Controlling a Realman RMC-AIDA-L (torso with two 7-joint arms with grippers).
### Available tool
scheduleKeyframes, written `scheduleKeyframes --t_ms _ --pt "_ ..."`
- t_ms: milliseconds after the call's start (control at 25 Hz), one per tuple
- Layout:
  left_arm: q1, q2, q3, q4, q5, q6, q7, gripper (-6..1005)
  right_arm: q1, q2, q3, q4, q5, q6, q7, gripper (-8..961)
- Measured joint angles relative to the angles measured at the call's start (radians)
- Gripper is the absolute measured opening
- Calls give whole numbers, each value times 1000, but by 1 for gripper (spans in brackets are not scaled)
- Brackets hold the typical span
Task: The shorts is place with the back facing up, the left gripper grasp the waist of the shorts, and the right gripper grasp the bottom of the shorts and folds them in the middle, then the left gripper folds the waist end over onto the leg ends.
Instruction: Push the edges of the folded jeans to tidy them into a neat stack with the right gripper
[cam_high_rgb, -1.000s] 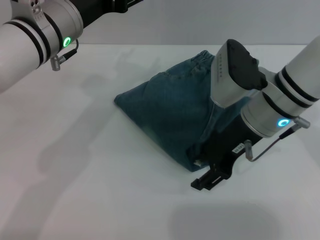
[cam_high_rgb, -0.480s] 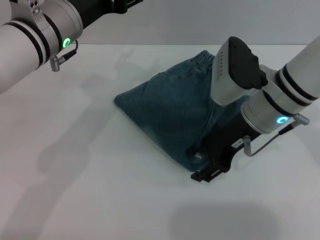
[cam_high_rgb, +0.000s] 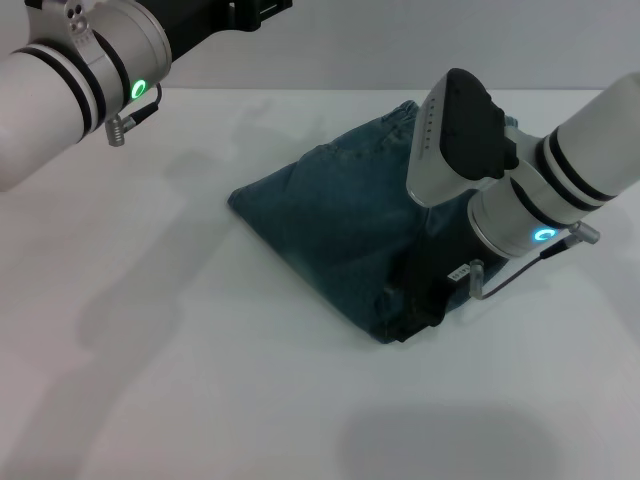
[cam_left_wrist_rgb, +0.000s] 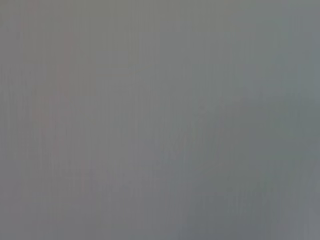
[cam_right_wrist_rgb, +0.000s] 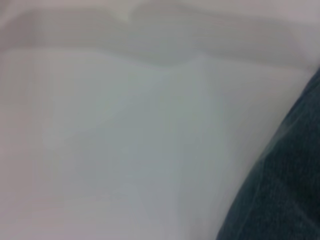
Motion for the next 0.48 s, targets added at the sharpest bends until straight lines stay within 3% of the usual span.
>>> scheduleKeyframes --t_ms 480 --pt "-1 -1 20 -11 0 -30 -1 842 10 1 -37 -3 24 78 0 602"
